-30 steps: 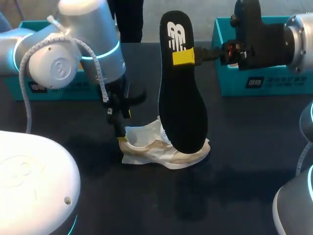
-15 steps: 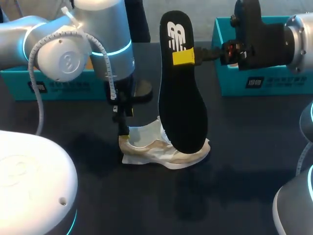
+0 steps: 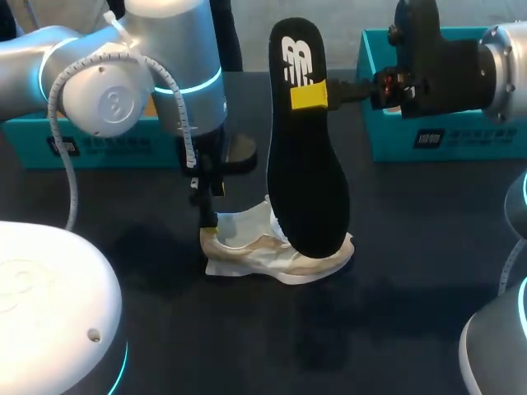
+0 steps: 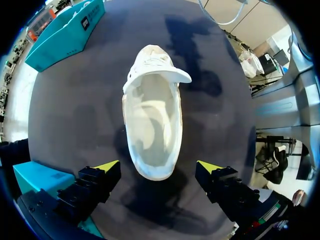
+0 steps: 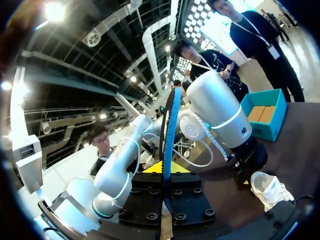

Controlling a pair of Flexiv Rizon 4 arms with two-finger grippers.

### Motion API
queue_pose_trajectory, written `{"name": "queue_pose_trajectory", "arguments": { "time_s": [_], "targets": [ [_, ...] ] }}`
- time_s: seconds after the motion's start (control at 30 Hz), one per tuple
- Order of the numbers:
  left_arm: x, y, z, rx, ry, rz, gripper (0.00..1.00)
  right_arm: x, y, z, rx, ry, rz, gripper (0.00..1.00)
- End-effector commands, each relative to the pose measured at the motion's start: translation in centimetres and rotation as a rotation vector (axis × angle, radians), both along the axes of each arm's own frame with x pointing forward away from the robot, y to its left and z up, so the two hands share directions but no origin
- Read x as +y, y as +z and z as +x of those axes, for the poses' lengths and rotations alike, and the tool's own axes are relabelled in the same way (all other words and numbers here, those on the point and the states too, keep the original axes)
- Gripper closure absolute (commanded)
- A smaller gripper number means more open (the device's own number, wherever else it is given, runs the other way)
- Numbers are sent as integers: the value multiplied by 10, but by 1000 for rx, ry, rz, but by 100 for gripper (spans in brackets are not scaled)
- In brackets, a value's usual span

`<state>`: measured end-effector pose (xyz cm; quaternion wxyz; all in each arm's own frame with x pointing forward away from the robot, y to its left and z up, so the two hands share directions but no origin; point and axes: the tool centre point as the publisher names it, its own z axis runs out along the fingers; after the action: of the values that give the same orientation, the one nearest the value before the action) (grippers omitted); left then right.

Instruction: Take the shoe out of the shoebox, open the shoe tongue, remove and reinsert the insole, then place the shoe into the shoebox

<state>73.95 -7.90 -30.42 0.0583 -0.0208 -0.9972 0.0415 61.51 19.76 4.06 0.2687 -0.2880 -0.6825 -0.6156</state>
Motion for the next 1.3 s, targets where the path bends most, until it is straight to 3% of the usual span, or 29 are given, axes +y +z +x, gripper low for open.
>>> {"name": "queue_pose_trajectory", "arguments": {
  "time_s": [0.03, 0.27, 0.47, 0.77, 1.07, 1.3],
  "targets": [
    [1, 0, 0, -1, 0, 0, 0, 4, -1, 1, 1, -1, -1, 100],
    [-16, 0, -2, 8, -25, -27, 0, 4, -1, 1, 1, -1, -1, 100],
    [-41, -7, 8, 3, -63, -56, 0, 4, -1, 1, 1, -1, -1, 100],
    [-57, -28, 30, 29, -95, -64, 0, 4, -1, 1, 1, -1, -1, 100],
    [-73, -49, 40, 56, -120, -94, 0, 4, -1, 1, 1, -1, -1, 100],
    [-84, -68, 44, 95, -129, -95, 11, 4, -1, 1, 1, -1, -1, 100]
  ]
}}
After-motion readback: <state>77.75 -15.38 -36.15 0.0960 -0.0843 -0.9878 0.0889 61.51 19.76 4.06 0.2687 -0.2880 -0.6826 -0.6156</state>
